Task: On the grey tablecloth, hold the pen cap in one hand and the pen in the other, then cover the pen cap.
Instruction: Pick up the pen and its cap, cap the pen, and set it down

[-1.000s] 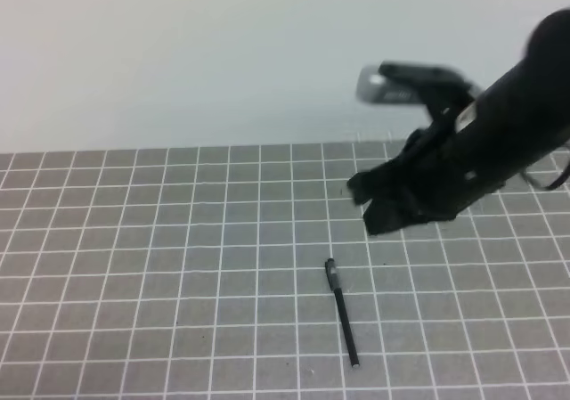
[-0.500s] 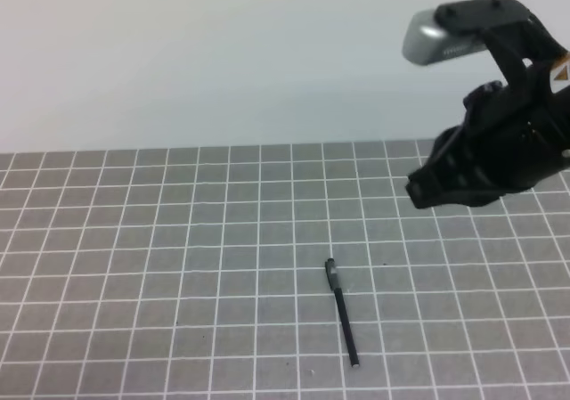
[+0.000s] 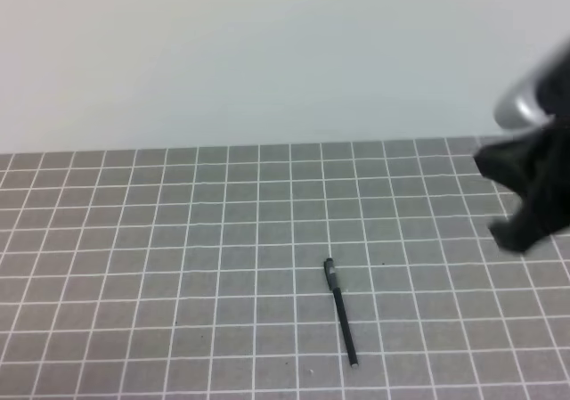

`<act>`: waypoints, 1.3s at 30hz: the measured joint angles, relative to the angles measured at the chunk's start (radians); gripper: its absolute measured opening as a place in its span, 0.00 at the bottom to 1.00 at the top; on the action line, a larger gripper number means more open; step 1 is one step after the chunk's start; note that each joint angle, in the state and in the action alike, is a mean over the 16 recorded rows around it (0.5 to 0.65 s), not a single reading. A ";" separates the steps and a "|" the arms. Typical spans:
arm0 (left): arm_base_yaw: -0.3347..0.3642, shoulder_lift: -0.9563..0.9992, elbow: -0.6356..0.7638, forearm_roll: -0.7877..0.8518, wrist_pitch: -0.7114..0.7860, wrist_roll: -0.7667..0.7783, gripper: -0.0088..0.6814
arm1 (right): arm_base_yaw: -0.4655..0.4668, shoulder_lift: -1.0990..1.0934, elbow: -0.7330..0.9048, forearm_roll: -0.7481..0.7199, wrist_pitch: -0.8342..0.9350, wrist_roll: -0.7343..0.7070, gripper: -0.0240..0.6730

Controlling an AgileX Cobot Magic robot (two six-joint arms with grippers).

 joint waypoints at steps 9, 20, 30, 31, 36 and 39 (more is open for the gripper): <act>0.000 0.001 0.000 0.000 0.000 0.000 0.51 | -0.127 -0.360 0.496 0.028 -0.385 -0.082 0.03; 0.000 0.001 0.000 0.000 0.000 0.000 0.51 | -0.362 -0.847 0.938 0.079 -0.536 -0.025 0.03; 0.000 0.003 0.000 0.000 0.000 0.000 0.51 | -0.459 -1.082 1.015 0.087 -0.343 0.020 0.03; 0.000 0.003 0.000 0.000 0.000 0.000 0.51 | -0.462 -1.094 1.015 0.088 -0.318 0.022 0.03; 0.000 0.007 0.000 0.000 0.000 0.000 0.51 | -0.474 -1.136 1.013 0.089 -0.211 0.040 0.03; 0.000 0.009 0.000 0.000 0.000 0.000 0.51 | -0.484 -1.151 1.011 0.089 -0.164 0.052 0.03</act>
